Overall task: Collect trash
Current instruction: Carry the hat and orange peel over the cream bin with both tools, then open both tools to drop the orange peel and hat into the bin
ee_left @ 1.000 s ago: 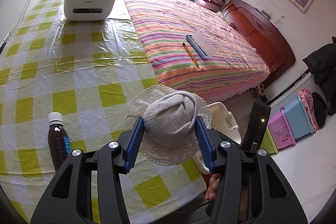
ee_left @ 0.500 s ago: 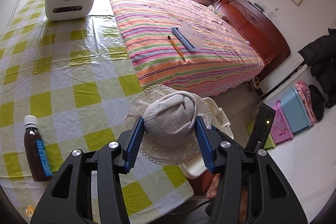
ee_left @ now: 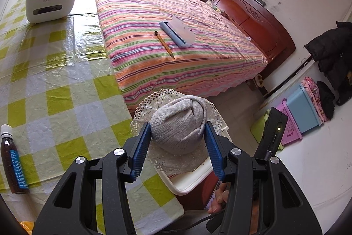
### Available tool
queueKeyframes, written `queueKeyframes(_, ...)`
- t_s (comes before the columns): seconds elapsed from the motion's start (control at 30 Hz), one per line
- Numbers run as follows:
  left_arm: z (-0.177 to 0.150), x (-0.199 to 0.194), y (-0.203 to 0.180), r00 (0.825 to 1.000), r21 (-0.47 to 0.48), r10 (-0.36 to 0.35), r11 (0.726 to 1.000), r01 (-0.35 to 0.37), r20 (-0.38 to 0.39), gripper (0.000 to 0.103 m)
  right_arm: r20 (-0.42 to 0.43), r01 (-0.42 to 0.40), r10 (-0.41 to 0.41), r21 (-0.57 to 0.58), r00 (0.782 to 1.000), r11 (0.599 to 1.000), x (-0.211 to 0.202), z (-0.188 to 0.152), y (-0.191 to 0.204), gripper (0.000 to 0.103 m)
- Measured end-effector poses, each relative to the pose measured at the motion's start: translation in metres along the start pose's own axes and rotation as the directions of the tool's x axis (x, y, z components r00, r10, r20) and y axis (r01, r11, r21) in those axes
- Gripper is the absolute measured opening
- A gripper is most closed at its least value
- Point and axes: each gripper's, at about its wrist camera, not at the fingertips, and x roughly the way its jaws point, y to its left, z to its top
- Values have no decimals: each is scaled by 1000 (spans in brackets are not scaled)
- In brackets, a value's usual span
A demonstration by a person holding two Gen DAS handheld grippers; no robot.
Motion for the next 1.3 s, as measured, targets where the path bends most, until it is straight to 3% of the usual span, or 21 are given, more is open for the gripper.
queueKeyframes(0.5, -5, 24, -11, 1000, 32, 7, 999, -7, -4, 48, 84, 120, -123, 40, 989, 992, -16, 5, -22, 28)
queueKeyframes(0.8, -9, 38, -11, 999, 24, 1, 1000, 0, -36, 48, 111, 130, -135, 52, 985, 990, -22, 8, -26, 29)
queueKeyframes(1.03, -12, 48, -11, 998, 18, -4, 1000, 5, -55, 48, 140, 121, -132, 85, 981, 989, -28, 9, -31, 52)
queueKeyframes(1.3, -15, 58, -13, 997, 17, -11, 1000, 12, -77, 48, 214, 116, -133, 90, 968, 989, -40, 10, -28, 53)
